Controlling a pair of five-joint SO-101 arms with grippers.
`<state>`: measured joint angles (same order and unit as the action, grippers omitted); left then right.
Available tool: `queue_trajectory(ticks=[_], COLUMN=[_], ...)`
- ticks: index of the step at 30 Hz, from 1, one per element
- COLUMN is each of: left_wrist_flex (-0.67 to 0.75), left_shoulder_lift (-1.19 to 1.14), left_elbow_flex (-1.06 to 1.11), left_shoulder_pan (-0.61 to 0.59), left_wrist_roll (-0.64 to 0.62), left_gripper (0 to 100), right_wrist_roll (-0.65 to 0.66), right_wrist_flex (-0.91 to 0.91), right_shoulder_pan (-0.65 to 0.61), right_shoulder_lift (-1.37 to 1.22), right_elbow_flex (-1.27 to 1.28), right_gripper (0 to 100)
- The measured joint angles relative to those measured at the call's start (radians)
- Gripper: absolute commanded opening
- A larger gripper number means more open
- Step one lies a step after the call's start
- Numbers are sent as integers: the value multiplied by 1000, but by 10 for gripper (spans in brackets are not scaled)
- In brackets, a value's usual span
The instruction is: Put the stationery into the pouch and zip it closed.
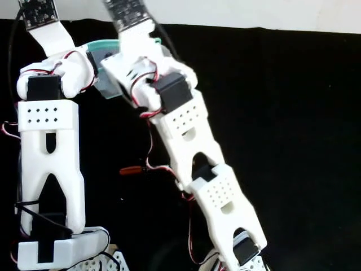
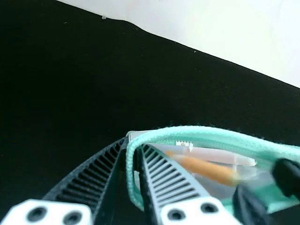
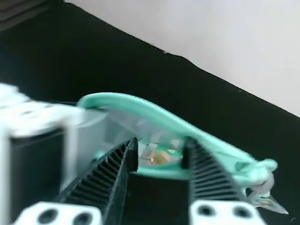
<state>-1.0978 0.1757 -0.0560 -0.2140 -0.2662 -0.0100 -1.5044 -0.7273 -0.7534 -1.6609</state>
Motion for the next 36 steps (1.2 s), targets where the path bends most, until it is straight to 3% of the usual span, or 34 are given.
queue_trajectory(ticks=[9,17,28,36], left_wrist_flex=[0,0,0,0], left_shoulder_lift=[0,0,0,0], left_elbow_flex=[0,0,0,2], left_shoulder_pan=[0,0,0,0], left_wrist_roll=[0,0,0,0], left_gripper=[7,7,7,7], right_wrist_roll=[3,86,112,176], right_wrist_flex=[-25,-239,-245,-247], right_shoulder_pan=[0,0,-32,-40], right_shoulder_lift=[153,242,253,480], right_elbow_flex=[0,0,8,422], right_gripper=[200,198,198,198])
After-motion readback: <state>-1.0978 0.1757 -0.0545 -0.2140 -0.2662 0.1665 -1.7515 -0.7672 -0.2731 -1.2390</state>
